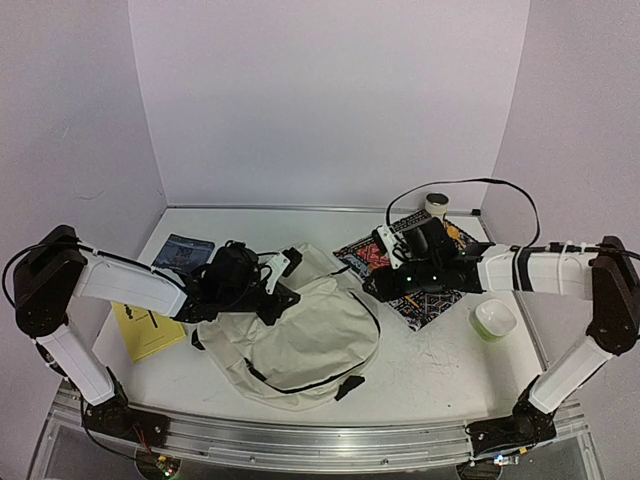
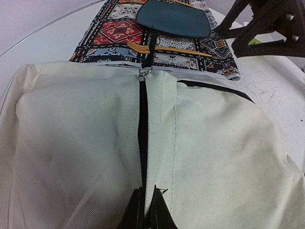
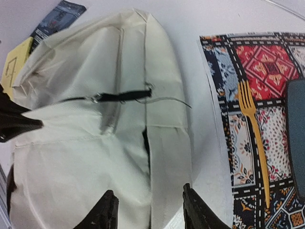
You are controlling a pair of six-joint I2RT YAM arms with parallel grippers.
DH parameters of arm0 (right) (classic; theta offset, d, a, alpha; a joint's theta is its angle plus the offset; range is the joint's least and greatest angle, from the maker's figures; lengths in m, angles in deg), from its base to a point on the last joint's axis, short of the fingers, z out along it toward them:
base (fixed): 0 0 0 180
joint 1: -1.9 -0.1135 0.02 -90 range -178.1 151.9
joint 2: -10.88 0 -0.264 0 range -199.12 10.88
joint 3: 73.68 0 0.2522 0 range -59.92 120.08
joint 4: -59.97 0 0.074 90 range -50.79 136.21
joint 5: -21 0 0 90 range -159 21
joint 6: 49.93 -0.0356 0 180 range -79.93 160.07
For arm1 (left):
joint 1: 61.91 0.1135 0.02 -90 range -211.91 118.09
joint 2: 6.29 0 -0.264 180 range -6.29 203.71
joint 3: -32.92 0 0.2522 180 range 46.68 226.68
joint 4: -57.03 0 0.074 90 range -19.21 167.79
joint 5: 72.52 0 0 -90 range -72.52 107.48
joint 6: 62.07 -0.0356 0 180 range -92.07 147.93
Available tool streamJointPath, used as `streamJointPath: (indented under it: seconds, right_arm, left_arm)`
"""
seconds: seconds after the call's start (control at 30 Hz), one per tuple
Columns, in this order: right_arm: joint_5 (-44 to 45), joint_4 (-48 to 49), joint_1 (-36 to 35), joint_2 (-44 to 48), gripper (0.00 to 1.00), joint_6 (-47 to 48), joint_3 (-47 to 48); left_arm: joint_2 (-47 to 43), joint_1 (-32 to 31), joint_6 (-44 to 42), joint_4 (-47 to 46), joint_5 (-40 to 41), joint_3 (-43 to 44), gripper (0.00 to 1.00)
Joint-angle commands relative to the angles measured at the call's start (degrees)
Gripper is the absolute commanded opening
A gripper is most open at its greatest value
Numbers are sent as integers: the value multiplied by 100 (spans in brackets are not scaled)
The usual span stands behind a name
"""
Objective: Pack the student bag
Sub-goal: Adjust the student bag at the center of the board.
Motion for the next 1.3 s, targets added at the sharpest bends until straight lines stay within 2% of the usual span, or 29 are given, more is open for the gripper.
streamJointPath:
  seconds: [0.0, 0.27, 0.37, 0.5, 0.67, 0.8, 1.0, 1.27]
  right_arm:
    - [153, -128, -8, -61, 47, -144, -340]
    - [-224, 201, -411, -482, 45, -383, -654]
    - [-323, 411, -715, -672, 42, -568, -759]
    - [-375, 816, -1199, -786, 36, -940, -929]
    - [-428, 1143, -1747, -683, 35, -1237, -894]
    - [-342, 1200, -1821, -483, 37, -1207, -874]
    - [534, 860, -1806, 56, 49, -1014, -1002]
    - [1342, 487, -1573, 527, 58, -965, -1165]
  left_arm:
    - [-156, 13, -429, -57, -420, 190, 0]
    - [-39, 27, -617, 103, -411, 511, 0]
    - [45, 45, -697, 157, -376, 685, 1]
    - [204, 75, -734, 198, -259, 959, 7]
    - [527, 96, -697, 241, 37, 1303, 14]
    - [593, 101, -593, 268, 389, 1368, 25]
    - [-32, 101, -272, 386, 842, 986, 46]
    - [-959, 101, 655, 1169, 1813, 416, 63]
